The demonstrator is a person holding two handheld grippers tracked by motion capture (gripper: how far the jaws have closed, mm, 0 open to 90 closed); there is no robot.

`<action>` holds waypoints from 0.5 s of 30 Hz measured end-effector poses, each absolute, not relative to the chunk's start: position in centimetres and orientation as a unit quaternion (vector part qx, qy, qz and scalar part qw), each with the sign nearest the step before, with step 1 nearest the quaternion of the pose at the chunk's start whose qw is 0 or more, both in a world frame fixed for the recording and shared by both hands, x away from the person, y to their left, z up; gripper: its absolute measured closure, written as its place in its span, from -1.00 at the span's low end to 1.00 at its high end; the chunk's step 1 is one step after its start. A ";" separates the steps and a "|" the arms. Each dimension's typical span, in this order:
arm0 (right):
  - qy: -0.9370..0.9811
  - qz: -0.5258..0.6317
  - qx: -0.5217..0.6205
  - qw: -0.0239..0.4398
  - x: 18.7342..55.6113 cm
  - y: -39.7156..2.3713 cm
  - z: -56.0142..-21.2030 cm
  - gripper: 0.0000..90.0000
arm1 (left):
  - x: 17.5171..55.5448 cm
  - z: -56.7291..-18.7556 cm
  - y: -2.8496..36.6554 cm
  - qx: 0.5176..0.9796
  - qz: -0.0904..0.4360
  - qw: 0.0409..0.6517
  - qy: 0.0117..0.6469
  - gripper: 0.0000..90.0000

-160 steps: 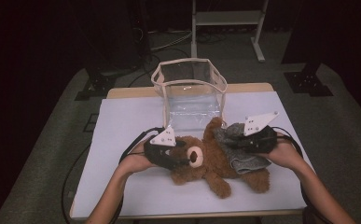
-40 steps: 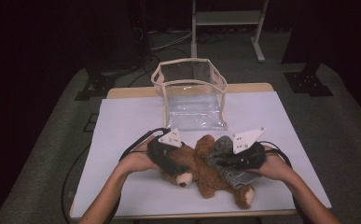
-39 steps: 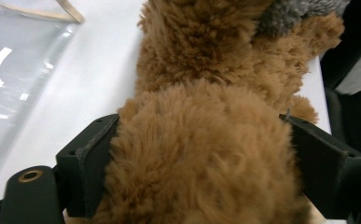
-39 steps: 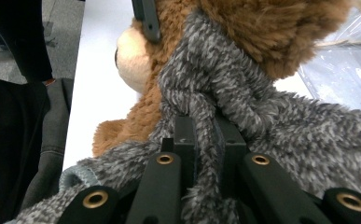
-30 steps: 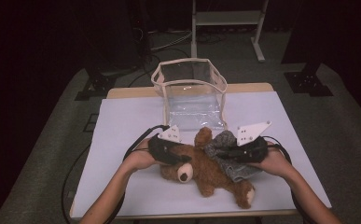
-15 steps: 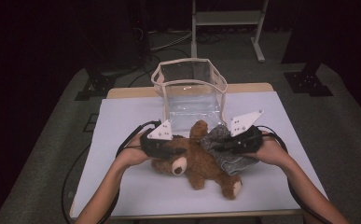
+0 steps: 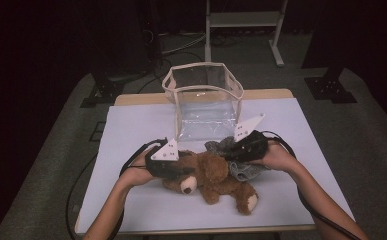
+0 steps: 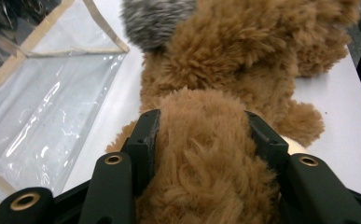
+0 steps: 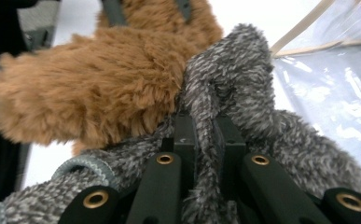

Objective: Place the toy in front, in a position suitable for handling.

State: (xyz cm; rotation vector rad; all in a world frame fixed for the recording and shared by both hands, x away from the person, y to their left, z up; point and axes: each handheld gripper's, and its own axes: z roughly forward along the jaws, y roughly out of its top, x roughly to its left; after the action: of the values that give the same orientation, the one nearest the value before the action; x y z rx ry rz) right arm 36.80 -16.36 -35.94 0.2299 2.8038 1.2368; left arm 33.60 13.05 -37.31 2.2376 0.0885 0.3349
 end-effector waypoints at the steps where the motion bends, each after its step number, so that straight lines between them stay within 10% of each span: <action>1: 0.911 0.405 0.076 0.030 36.2 -16.9 -36.1 0.81 | 33.6 -37.2 12.9 0.894 0.137 0.425 0.032 0.17; 15: 0.903 0.423 0.074 0.034 33.6 -19.3 -37.3 0.82 | 32.9 -36.4 13.1 0.899 0.106 0.422 0.048 -0.06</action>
State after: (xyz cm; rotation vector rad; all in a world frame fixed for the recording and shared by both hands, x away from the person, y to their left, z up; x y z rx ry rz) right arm 33.63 -19.27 -37.26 0.2268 2.7749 1.3003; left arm 32.89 13.10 -36.43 2.2507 0.1211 0.2647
